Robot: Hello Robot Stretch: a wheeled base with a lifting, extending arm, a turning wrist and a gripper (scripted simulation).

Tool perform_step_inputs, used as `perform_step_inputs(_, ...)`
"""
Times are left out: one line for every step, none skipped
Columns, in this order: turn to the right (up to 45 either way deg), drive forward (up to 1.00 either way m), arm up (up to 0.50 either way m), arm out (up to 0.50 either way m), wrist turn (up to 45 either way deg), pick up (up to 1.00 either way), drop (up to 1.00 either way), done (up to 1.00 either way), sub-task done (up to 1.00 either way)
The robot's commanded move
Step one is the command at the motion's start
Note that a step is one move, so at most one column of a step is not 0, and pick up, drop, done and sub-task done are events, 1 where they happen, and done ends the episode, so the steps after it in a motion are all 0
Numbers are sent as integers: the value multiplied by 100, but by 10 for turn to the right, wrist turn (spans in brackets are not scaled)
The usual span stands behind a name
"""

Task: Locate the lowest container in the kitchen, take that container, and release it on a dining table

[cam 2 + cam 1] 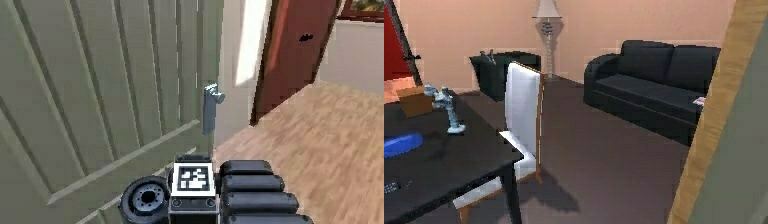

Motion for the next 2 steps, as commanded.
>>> perform_step_inputs(0,100,0,0,0,0,0,0,0)
perform_step_inputs(0,65,0,0,0,0,0,0,0)
